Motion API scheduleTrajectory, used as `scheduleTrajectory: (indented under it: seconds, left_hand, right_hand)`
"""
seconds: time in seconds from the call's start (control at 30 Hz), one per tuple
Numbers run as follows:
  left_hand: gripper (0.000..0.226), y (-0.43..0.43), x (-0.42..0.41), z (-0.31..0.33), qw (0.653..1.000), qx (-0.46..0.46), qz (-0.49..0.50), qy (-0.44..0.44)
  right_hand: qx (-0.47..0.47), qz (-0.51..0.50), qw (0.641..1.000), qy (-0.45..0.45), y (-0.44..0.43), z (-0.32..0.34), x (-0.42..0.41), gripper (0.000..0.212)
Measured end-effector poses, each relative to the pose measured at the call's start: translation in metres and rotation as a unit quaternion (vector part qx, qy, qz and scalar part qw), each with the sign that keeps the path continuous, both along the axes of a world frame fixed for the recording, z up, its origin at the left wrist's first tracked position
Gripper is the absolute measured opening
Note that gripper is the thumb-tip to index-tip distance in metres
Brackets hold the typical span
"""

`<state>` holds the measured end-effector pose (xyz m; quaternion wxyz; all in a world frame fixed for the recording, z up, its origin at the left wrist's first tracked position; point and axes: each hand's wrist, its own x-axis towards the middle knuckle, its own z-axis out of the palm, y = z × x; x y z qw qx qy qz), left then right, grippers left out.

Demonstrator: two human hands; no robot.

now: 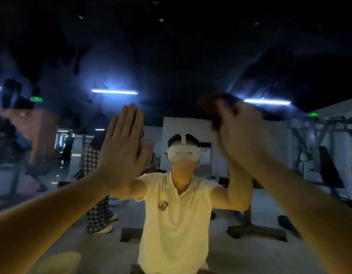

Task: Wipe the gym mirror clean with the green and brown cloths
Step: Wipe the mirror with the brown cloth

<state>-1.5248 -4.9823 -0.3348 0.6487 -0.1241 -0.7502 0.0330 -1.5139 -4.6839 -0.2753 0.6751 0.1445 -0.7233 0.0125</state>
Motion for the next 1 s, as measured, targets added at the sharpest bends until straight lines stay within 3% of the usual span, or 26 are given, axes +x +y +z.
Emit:
scheduleTrajectory:
  seconds: [0.1, 0.17, 0.2, 0.33, 0.43, 0.47, 0.5, 0.57, 0.67, 0.77, 0.87, 1.0]
  left_hand:
    - [0.076, -0.005, -0.002, 0.001, 1.000, -0.014, 0.002, -0.001]
    - [0.077, -0.006, -0.003, 0.002, 1.000, -0.018, 0.003, 0.006]
    - [0.076, -0.005, -0.003, 0.001, 1.000, -0.015, 0.001, 0.011]
    - [0.074, -0.006, -0.001, 0.001, 0.999, -0.018, -0.036, 0.024]
    - [0.076, -0.009, 0.001, 0.001, 0.999, -0.024, -0.039, 0.015]
    - [0.074, -0.009, 0.001, 0.000, 0.999, -0.023, -0.030, 0.014]
    - [0.071, -0.008, 0.001, -0.001, 0.999, -0.021, -0.020, 0.014]
    - [0.070, -0.008, -0.001, -0.004, 1.000, -0.016, -0.006, 0.016]
    - [0.071, -0.008, -0.004, -0.005, 1.000, -0.012, -0.005, 0.015]
    - [0.072, -0.009, -0.003, -0.004, 1.000, -0.017, -0.019, 0.003]
    - [0.064, -0.012, 0.010, 0.006, 0.997, -0.008, -0.074, 0.027]
    - [0.054, -0.015, 0.026, 0.049, 0.983, 0.056, -0.145, 0.102]
  right_hand:
    - [-0.199, -0.010, 0.979, 0.045, 0.013, 0.043, -0.005, 0.053]
    - [-0.237, 0.001, 0.970, 0.056, -0.031, 0.032, -0.006, 0.057]
    - [-0.208, 0.020, 0.977, 0.050, -0.059, 0.015, -0.007, 0.061]
    - [0.056, 0.089, 0.994, -0.006, -0.129, -0.063, -0.002, 0.063]
    - [0.223, 0.039, 0.974, -0.009, -0.096, -0.053, -0.004, 0.058]
    - [0.233, 0.011, 0.972, -0.016, -0.077, -0.037, -0.001, 0.059]
    - [0.204, -0.021, 0.979, -0.014, -0.052, -0.019, 0.000, 0.059]
    - [0.049, -0.068, 0.996, 0.017, 0.005, 0.023, 0.003, 0.052]
    - [-0.203, -0.083, 0.975, 0.027, 0.057, 0.064, 0.007, 0.052]
    - [-0.269, -0.067, 0.961, 0.013, 0.009, 0.067, -0.003, 0.062]
    - [-0.165, -0.032, 0.986, 0.018, -0.080, 0.035, -0.005, 0.072]
    - [0.114, 0.035, 0.992, 0.029, -0.152, -0.003, -0.002, 0.066]
